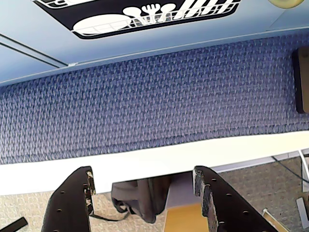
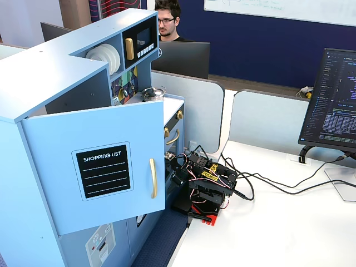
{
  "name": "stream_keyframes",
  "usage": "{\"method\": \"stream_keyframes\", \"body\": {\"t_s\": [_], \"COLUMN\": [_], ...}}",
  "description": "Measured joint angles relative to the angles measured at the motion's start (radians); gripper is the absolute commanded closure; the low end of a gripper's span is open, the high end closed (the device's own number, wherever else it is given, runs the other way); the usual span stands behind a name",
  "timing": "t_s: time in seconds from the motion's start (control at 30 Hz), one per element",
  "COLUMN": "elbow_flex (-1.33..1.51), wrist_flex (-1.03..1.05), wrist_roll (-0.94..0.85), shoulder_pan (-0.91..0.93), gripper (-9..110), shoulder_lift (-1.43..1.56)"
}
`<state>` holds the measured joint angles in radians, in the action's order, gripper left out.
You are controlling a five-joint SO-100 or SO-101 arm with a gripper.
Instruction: Pick up the green pineapple from the left cabinet and place it in the green recipient
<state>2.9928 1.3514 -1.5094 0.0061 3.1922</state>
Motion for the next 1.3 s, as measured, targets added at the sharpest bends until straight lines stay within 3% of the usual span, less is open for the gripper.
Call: {"method": "stream_keyframes", "body": {"t_s": [0.57, 0.77, 1.0, 1.2, 1.3], "elbow_flex": [0.0, 0.008, -0.098, -0.164, -0.201], "wrist_flex": [0.0, -0.041, -0.502, -0.988, -1.131], "wrist_roll": [-0.02, -0.052, -0.063, -0.17, -0.232], "shoulder_pan": [0.012, -0.127, -0.379, -0.594, -0.692], "gripper": [101, 101, 101, 101, 101], "shoulder_lift": [0.0, -0.029, -0.095, -0.143, -0.183]}}
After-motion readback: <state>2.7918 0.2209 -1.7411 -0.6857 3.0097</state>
